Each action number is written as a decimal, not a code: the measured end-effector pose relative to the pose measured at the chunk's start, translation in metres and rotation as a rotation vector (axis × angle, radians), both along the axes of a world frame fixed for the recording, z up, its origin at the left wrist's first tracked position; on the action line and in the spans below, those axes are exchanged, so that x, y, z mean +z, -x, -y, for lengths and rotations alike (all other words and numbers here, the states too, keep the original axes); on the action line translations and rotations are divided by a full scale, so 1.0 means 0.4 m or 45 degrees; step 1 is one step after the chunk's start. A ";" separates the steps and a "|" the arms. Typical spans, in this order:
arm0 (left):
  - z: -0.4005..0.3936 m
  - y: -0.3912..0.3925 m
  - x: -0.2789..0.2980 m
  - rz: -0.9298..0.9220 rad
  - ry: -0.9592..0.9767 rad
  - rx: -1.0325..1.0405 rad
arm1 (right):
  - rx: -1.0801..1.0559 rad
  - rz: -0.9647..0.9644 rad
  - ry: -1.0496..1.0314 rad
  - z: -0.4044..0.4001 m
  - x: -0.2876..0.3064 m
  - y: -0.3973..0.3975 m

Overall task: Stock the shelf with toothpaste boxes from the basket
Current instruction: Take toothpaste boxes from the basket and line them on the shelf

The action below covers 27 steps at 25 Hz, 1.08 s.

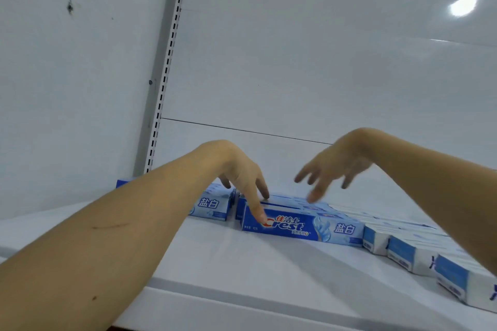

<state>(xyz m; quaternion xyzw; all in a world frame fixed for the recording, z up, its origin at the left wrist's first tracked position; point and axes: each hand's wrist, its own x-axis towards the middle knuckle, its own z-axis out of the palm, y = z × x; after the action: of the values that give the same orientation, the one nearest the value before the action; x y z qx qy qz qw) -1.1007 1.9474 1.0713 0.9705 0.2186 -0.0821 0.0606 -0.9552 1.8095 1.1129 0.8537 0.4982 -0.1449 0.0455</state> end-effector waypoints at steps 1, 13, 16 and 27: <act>0.000 -0.010 -0.007 -0.049 -0.078 0.000 | -0.014 0.085 0.100 0.027 -0.022 -0.007; -0.131 0.079 -0.042 0.213 0.331 0.444 | -0.354 -0.485 -0.678 0.057 -0.152 -0.051; -0.142 0.100 -0.066 0.090 0.240 0.635 | -0.498 -0.446 -0.803 0.029 -0.179 -0.047; -0.103 0.093 -0.067 -0.072 0.003 0.666 | -0.760 -0.628 -1.063 -0.012 -0.189 -0.048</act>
<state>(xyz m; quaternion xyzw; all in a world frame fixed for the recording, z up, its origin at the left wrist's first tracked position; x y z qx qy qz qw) -1.1381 1.9884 1.0445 0.8782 0.4636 -0.0911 0.0748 -0.9359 1.8144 1.0371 0.8439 0.2463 -0.1376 -0.4563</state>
